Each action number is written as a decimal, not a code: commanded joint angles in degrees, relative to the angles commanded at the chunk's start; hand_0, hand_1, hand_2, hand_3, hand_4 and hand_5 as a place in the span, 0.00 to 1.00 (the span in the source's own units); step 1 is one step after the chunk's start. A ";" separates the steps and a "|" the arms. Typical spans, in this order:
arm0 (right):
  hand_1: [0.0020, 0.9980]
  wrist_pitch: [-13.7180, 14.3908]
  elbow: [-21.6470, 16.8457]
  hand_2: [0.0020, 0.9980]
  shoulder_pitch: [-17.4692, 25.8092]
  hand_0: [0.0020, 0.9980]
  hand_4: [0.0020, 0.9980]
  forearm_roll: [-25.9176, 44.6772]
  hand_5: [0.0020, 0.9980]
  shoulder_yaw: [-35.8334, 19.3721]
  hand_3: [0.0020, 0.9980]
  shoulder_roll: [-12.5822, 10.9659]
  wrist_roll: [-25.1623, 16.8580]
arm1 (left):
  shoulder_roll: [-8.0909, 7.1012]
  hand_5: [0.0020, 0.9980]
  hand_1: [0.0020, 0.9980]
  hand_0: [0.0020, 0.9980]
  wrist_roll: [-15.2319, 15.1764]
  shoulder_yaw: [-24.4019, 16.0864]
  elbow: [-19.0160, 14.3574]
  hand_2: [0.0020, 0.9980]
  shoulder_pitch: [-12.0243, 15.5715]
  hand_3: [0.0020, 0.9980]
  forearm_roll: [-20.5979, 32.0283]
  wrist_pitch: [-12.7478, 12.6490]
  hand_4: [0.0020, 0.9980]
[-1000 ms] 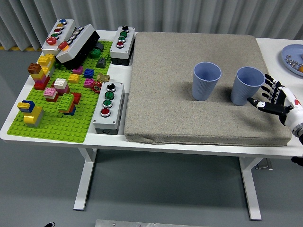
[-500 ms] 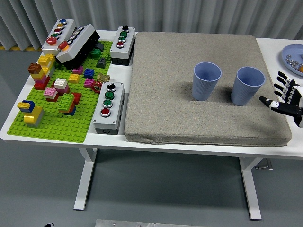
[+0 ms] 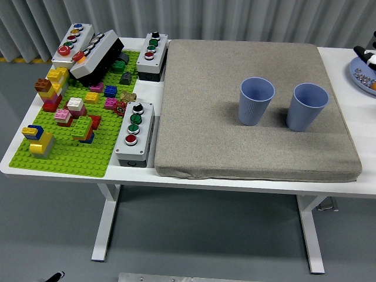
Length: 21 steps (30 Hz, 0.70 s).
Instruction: Pick cup pour cup place
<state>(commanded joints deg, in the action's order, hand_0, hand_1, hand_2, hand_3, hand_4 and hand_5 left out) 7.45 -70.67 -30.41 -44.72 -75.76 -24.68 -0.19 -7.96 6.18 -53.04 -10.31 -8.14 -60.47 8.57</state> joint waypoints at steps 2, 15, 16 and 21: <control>0.88 0.52 1.77 0.88 -1.07 0.94 0.81 3.13 0.74 -0.83 0.84 0.96 0.14 | 0.26 1.00 0.78 0.82 0.42 -2.63 0.00 0.82 0.06 0.74 -1.58 0.00 0.54; 0.85 2.26 6.49 0.84 -3.50 0.96 0.78 6.17 1.00 -2.20 0.80 4.35 -0.29 | 1.49 1.00 0.78 0.81 0.31 -9.56 0.00 0.85 1.85 0.75 -3.72 -0.55 0.54; 0.85 2.18 6.63 0.84 -3.52 0.96 0.78 6.10 1.00 -2.19 0.80 4.44 -0.23 | 1.55 1.00 0.78 0.81 0.25 -9.75 0.00 0.85 1.96 0.75 -3.71 -0.59 0.54; 0.85 1.67 7.30 0.84 -3.63 0.95 0.77 5.13 1.00 -1.94 0.80 5.06 -0.06 | 1.69 1.00 0.78 0.81 -0.57 -10.35 0.00 0.85 2.54 0.75 -3.37 -0.89 0.54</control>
<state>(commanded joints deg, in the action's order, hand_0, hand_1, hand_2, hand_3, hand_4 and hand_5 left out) 9.12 -63.37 -34.03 -39.59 -77.70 -19.62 -0.25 -6.27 5.62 -63.39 -10.31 -5.60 -63.83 7.67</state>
